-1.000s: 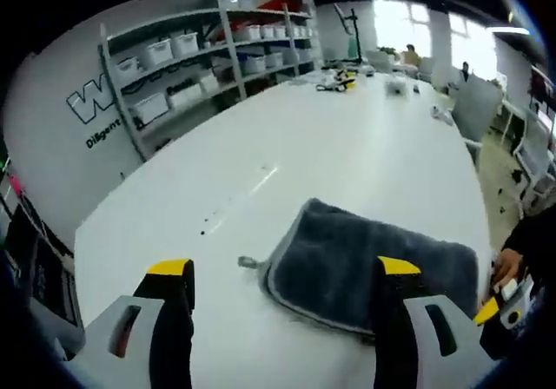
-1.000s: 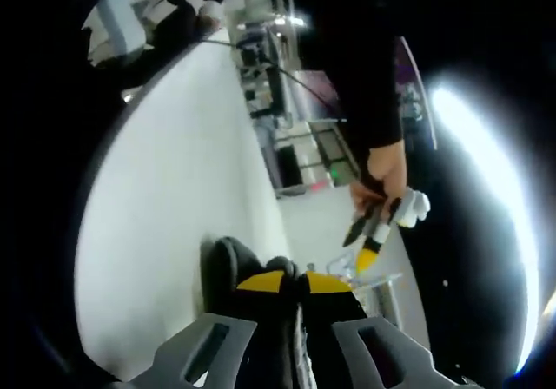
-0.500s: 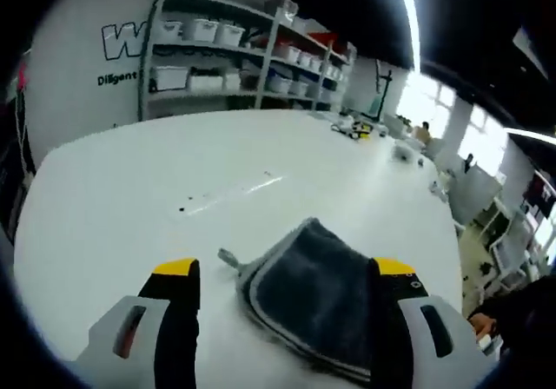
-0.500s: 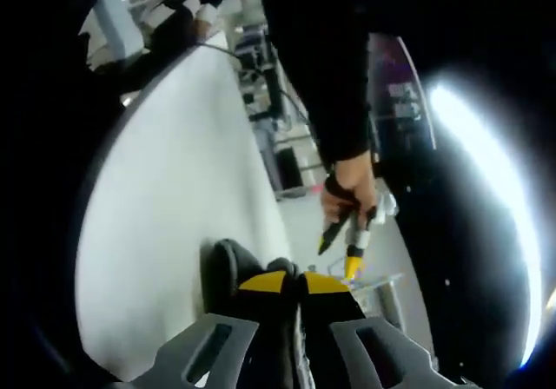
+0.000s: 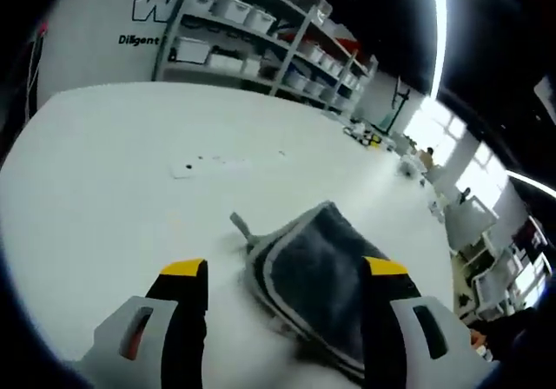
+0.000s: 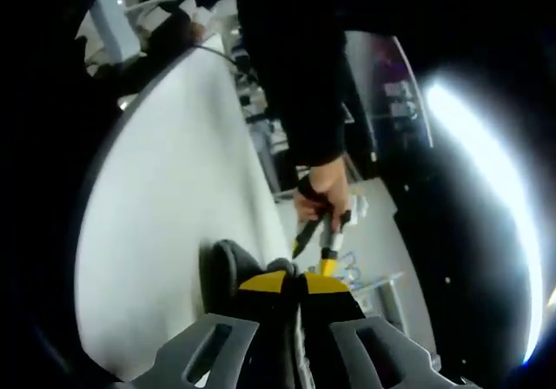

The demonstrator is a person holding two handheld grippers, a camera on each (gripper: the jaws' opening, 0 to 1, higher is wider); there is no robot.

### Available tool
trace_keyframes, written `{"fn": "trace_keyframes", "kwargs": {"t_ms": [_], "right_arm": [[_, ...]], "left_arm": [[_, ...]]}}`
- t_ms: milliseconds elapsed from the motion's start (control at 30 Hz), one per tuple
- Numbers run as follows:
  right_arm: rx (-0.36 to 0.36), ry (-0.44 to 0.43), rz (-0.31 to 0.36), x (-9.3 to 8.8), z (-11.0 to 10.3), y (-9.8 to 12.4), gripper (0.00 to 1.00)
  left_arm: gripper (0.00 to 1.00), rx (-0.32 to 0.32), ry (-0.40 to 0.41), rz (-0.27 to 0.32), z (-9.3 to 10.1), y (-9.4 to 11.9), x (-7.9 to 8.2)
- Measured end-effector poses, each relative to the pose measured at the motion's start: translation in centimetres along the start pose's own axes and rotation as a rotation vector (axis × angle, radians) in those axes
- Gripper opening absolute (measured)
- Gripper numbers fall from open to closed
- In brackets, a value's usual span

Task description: Open the folded towel by lifting each exposed corner and separating the folded layers until the towel lies flat within the target outline without major curled edges

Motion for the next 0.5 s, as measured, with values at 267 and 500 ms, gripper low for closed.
{"fn": "trace_keyframes", "kwargs": {"t_ms": [267, 500], "right_arm": [[-0.002, -0.007, 0.001, -0.3, -0.2, 0.8, 0.01], [0.0, -0.013, 0.001, -0.5, -0.4, 1.0, 0.01]], "left_arm": [[0.63, 0.001, -0.004, -0.021, 0.4, -1.1, -1.7], [0.53, -0.002, 0.0, -0.01, 0.7, -1.9, -2.7]]}}
Point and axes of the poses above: the point that each gripper's makers call its tool centre point, and the gripper's own axes: y roughly backward along the fingers, z roughly to its right, x roughly out of its top, the point moved 3 cm from there along y, roughly backward along the fingers, and after that the axes turned 8 degrees about z, right-handed, at the moved point
